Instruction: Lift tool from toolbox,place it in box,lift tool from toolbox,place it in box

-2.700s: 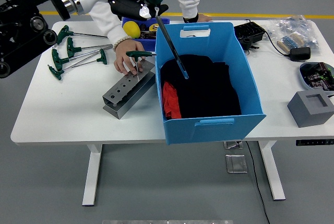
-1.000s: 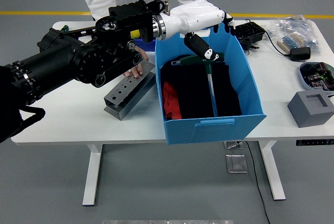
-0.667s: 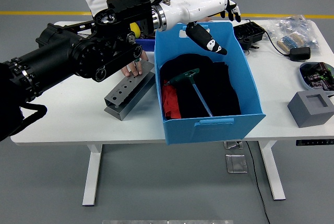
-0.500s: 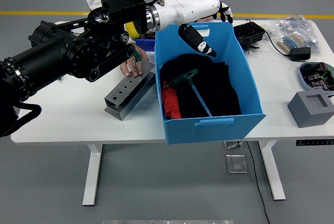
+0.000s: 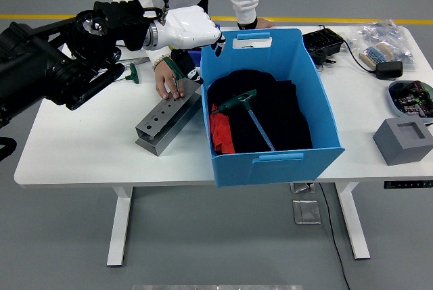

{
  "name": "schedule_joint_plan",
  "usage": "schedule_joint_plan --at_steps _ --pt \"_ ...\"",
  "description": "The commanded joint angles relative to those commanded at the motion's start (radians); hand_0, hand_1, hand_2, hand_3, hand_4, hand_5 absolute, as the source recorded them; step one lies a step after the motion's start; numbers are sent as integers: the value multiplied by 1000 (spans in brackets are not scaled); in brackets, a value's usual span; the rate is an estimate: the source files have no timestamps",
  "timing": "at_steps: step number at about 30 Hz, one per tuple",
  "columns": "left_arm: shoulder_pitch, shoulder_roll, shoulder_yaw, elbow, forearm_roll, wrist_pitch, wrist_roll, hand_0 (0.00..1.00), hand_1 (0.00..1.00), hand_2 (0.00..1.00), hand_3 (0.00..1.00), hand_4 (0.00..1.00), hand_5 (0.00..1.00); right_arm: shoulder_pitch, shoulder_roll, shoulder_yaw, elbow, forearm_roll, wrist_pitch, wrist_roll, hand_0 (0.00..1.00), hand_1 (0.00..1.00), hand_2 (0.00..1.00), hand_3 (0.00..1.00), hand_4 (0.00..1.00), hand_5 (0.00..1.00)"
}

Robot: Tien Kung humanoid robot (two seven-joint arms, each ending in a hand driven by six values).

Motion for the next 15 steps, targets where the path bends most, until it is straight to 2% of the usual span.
schedule_joint_plan --at_steps 4,5,10,11,15 --pt "8 -1 42 12 55 1 1 643 650 635 597 798 289 -2 2 11 0 -12 0 -5 669 657 741 644 933 717" --pt "9 -2 52 14 63 1 2 690 678 672 582 483 110 -2 2 12 0 -14 0 -5 669 657 741 644 932 716" --pt "18 -10 92 12 103 10 -1 690 678 672 582 483 110 -2 2 14 0 -15 -1 -6 669 657 741 644 932 716" --pt "20 -13 98 12 112 13 0 671 685 695 589 360 23 -1 2 13 0 -14 -1 -6 669 657 741 643 930 714" --pt "23 -24 104 16 140 17 9 671 685 695 589 360 23 3 1 0 0 0 -2 -3 669 657 741 643 930 714"
